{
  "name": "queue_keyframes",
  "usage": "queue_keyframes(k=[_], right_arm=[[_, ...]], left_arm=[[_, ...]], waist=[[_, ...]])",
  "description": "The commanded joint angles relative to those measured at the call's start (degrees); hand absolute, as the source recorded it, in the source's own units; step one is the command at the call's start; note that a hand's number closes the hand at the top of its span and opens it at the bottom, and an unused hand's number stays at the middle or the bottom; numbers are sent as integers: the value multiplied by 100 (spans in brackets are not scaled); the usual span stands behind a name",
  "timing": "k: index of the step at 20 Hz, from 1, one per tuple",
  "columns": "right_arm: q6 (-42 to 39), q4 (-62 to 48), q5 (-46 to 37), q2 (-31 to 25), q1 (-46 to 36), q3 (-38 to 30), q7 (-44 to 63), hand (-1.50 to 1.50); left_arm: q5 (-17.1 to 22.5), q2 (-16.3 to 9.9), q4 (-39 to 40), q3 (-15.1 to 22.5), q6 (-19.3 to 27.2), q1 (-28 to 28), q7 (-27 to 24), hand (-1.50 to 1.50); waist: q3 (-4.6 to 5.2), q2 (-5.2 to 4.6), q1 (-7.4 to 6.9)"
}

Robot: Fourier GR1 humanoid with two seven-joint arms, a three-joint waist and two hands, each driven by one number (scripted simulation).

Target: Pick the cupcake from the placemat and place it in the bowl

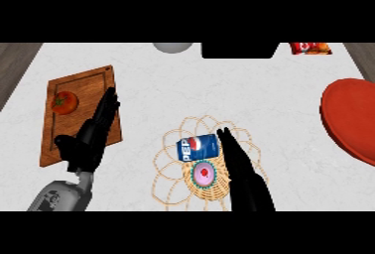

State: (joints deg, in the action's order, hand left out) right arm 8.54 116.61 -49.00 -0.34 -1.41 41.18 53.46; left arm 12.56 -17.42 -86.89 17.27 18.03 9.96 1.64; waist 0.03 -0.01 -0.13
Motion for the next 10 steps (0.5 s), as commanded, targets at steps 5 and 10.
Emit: queue_keyframes(k=[5,10], right_arm=[[276,-383,299,33,-37,308,223,-150],[230,-255,999,-297,407,-399,-993,-150]], left_arm=[[-323,209,-18,-319,-276,-60,57,0],[-522,438,-430,-233,-193,-228,331,0]], waist=[[-4,6,9],[-6,8,6]])
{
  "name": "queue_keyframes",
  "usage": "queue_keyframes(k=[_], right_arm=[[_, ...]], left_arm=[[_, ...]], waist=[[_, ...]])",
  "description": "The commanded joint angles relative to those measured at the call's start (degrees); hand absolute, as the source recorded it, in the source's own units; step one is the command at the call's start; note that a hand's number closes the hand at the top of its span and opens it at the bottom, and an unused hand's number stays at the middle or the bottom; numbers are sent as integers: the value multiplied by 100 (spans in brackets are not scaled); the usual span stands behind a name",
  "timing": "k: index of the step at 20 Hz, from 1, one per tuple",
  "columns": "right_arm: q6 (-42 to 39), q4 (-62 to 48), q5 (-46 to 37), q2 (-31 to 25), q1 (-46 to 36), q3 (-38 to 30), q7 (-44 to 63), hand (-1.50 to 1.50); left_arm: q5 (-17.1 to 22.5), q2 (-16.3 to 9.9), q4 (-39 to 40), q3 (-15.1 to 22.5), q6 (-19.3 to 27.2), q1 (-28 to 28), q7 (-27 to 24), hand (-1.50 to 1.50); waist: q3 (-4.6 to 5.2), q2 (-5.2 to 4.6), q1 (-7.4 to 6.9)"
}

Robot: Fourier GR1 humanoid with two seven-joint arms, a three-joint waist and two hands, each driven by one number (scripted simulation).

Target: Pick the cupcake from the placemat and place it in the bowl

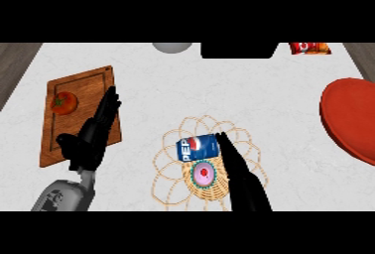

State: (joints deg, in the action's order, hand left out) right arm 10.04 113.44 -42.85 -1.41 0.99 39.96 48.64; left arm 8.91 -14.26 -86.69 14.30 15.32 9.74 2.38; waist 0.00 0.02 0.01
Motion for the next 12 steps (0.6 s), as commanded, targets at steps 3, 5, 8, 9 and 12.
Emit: queue_keyframes(k=[3,5,8,9,12], right_arm=[[707,-30,63,-44,813,506,-884,-150],[327,104,652,-147,345,-322,-977,-150],[605,-197,607,17,601,-39,-1208,-150],[719,-19,290,131,442,357,-763,-150],[710,-328,669,134,289,83,-941,-150]], left_arm=[[-91,126,-9,-211,-113,-16,134,0],[-153,121,117,-234,-388,-237,-291,0],[-397,271,116,-361,-192,171,174,0],[-550,528,-357,111,-7,-395,99,0],[-430,330,-8,-356,-488,-410,-214,0]], waist=[[-2,6,20],[-1,-2,1],[-1,0,10],[0,8,-10],[1,-1,-4]])
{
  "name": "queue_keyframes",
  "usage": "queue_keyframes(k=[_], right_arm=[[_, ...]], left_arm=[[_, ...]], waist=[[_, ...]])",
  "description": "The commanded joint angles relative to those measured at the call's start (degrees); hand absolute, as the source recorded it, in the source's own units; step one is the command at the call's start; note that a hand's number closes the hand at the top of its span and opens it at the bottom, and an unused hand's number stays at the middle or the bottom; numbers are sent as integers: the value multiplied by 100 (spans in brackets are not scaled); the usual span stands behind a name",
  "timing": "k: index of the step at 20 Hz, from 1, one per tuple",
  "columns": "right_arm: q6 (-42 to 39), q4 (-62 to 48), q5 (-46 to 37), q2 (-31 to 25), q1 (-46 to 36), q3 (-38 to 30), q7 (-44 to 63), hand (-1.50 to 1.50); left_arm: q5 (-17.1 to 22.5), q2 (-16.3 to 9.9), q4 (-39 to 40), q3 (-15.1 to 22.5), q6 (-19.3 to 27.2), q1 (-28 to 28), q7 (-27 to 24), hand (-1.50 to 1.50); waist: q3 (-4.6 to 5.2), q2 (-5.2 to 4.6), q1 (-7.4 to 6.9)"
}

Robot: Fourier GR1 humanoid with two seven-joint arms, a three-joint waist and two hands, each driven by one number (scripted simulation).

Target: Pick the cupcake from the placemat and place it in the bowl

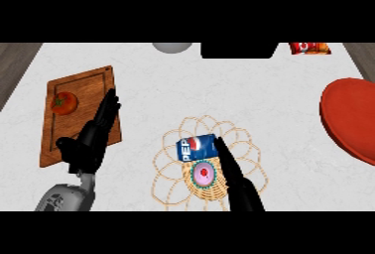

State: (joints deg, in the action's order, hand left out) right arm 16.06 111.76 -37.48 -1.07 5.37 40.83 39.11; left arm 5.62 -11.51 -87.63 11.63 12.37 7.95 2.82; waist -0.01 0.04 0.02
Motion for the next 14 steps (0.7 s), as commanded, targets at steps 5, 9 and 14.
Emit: queue_keyframes(k=[5,9,14], right_arm=[[381,-412,352,102,-112,56,-176,-150],[516,-1182,774,101,-49,-279,-903,-150],[878,-1732,1090,105,-307,-327,-1371,-150]], left_arm=[[-233,255,389,-229,-249,32,-222,0],[-320,177,-470,-198,-199,-232,168,0],[-212,132,-315,-530,-600,-297,70,0]], waist=[[1,-5,6],[0,-3,-21],[1,-4,-13]])
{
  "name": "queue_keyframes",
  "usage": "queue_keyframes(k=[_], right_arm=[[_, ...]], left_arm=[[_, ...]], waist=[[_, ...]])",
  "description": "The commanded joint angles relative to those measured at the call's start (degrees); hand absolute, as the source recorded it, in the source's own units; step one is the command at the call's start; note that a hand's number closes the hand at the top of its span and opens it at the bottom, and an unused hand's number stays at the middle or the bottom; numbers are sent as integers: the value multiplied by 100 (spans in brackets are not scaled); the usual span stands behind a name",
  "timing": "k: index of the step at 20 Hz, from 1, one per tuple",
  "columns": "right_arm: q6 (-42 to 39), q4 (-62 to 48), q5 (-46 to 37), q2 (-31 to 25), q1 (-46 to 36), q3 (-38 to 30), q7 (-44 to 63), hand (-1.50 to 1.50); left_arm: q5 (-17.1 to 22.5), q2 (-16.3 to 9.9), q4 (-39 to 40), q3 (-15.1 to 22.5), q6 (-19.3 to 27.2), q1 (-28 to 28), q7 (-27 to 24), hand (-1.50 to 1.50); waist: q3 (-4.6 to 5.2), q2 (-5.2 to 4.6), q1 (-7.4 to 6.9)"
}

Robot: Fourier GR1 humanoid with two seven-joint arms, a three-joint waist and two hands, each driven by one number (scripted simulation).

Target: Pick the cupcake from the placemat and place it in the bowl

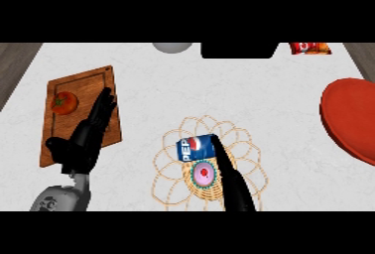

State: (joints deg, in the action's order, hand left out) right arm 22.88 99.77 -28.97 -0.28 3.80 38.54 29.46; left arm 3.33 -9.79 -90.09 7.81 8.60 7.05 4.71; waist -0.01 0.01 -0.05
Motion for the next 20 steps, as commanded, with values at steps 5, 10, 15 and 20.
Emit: queue_keyframes(k=[5,10,15,20], right_arm=[[163,-861,-308,-135,-107,-253,-165,-150],[-33,-878,-705,-79,-202,-186,251,-150],[59,-1215,-311,26,-237,-89,-101,-150],[-349,-1877,-485,-243,-799,76,-686,150]], left_arm=[[-13,129,200,-167,-183,13,-137,0],[-253,324,144,-161,-12,318,270,0],[-439,397,276,-168,-203,111,-71,0],[-244,310,268,-257,-340,-128,-326,0]], waist=[[1,2,-5],[1,2,11],[1,1,7],[2,-6,-23]])
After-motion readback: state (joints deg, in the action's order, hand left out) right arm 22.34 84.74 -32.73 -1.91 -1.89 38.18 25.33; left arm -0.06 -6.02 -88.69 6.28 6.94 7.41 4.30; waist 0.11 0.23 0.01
